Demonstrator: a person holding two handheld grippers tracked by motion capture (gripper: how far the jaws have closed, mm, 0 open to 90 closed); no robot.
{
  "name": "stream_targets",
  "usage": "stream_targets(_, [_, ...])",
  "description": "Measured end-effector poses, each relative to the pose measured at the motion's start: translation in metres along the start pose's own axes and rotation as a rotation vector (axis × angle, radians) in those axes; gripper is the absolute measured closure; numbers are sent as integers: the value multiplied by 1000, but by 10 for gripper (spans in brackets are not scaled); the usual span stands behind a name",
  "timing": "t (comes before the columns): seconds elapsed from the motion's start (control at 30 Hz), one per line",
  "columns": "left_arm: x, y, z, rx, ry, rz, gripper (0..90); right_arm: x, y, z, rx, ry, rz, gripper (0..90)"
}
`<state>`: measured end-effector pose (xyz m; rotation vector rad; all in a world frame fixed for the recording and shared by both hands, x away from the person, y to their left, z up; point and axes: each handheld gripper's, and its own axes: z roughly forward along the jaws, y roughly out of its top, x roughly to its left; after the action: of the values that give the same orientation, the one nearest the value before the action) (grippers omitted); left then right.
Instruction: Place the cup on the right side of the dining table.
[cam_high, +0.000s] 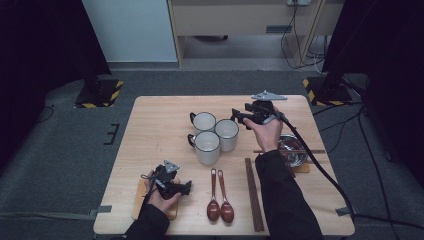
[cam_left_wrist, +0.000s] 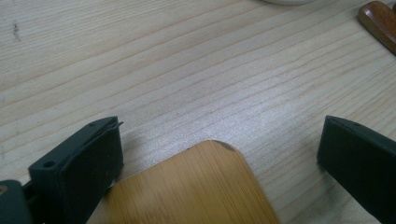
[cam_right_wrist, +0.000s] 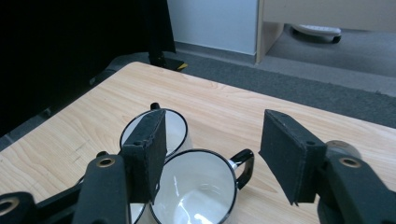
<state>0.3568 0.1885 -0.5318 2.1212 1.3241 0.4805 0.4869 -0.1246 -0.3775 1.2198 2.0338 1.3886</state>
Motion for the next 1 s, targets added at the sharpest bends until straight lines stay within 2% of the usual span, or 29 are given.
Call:
stream_targets(0.13, [0,0,0,-1,-1,-1,0,0,-2,11,1,19,19,409])
stream_targets(0.37, [0,0,0,-1,-1,-1,0,-4,-6,27,21,15,22,410])
stream_targets(1.0, [0,0,0,0,-1,0,0,-8,-26,57,134,8,29,418])
